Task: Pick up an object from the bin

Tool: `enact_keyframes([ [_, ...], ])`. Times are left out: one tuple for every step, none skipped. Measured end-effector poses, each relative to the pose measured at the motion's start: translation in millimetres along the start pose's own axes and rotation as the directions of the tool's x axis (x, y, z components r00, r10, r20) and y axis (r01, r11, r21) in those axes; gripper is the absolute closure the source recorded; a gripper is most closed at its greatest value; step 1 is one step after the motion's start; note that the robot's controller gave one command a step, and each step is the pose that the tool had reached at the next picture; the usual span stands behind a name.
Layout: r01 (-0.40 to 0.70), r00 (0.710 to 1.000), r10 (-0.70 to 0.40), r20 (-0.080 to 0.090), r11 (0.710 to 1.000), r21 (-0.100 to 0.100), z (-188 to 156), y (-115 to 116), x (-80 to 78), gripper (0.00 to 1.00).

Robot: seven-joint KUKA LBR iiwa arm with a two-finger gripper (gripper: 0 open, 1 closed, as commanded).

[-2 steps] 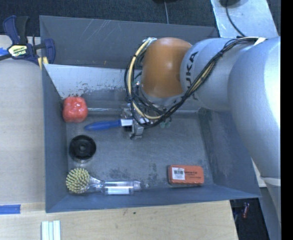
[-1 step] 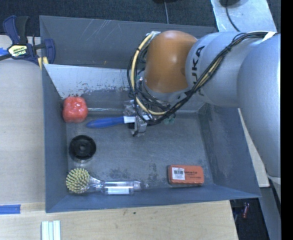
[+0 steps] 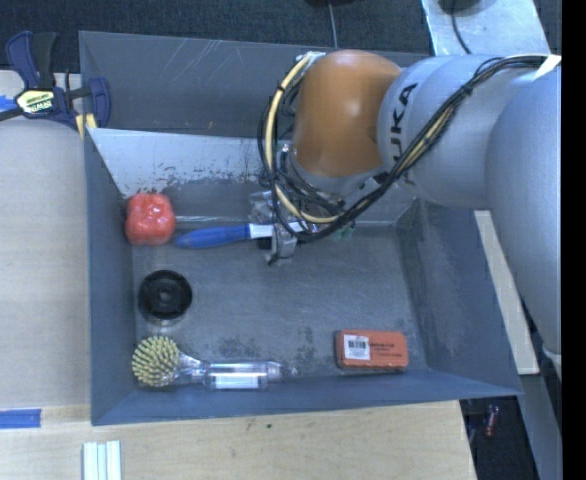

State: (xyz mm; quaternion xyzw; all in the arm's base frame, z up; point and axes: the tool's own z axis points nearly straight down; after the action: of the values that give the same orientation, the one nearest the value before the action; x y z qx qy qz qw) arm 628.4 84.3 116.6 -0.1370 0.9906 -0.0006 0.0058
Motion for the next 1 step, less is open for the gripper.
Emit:
enact_keyframes([
  [0.0,1.0,0.0,-0.001,1.0,0.0,-7.4,0.0,0.6,1.0],
])
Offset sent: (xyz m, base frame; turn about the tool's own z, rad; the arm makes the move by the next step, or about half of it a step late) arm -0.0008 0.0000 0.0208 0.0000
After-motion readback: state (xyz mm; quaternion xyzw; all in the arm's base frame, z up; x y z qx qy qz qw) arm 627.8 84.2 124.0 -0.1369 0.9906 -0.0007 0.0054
